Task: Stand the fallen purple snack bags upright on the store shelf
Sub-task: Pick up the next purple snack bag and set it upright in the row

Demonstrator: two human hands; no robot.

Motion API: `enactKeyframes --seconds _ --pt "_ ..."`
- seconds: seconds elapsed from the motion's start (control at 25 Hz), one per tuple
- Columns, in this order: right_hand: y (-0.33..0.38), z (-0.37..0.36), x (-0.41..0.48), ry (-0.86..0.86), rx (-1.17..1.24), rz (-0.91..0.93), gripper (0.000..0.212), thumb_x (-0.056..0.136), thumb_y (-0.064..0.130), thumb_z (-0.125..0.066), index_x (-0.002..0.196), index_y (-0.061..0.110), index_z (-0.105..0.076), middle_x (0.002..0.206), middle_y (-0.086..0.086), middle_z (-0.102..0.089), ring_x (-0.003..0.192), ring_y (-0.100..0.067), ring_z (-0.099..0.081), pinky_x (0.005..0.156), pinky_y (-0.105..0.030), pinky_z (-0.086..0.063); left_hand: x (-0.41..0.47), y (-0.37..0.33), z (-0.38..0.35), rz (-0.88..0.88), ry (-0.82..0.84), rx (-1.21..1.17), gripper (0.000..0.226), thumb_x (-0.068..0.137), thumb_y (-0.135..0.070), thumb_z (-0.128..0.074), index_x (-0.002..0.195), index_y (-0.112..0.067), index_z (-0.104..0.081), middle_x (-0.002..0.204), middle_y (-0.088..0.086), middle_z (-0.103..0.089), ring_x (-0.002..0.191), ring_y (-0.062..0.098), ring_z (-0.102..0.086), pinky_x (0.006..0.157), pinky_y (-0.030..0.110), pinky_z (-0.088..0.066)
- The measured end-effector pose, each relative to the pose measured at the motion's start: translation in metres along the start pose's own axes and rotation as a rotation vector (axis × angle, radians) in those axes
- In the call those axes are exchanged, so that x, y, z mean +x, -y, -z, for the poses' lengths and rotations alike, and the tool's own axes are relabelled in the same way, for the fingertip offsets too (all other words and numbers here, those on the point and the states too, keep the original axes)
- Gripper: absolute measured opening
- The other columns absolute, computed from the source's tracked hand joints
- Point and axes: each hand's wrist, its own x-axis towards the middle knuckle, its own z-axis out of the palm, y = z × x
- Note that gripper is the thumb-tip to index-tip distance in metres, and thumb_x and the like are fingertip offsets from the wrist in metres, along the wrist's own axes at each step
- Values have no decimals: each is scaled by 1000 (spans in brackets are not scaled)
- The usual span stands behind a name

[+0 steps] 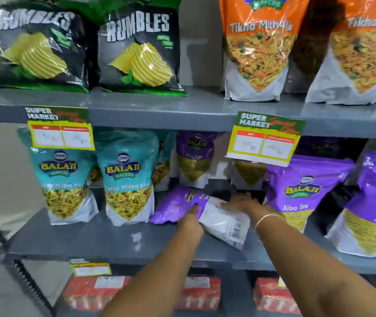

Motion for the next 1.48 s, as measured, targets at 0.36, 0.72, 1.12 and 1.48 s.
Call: enactKeyframes --seconds 0.36,0.72,1.12,1.48 --pt "-15 -16 16 224 499 -66 64 61 60 -71 100 10 -69 102 -4 -73 92 -18 -68 93 -32 -52 9 -4 20 104 176 90 18 85 -17 -61 74 -4 -59 46 8 -69 35 14 -63 35 23 -51" --pt "10 -14 13 -92 1083 405 58 40 13 -82 93 17 -59 104 -11 -68 84 -10 -70 83 -27 -57 -7 -81 -7 -429 380 399 21 72 12 -66 76 -9 -66 51 -10 -71 52 8 -67 51 15 -55" --pt "23 -30 36 -277 811 209 87 47 37 -83 117 8 -41 113 -9 -65 104 -30 -65 86 -42 -53 9 -85 13 -493 330 619 40 74 2 -70 112 -4 -61 99 4 -72 85 15 -65 59 5 -51" --pt "29 -25 8 -61 850 314 78 54 9 -84 114 8 -33 106 -1 -51 99 -13 -54 85 -26 -48 -11 -98 22 -191 430 1034 99 42 -28 -79 131 -20 -35 141 4 -41 132 20 -34 105 32 -28"
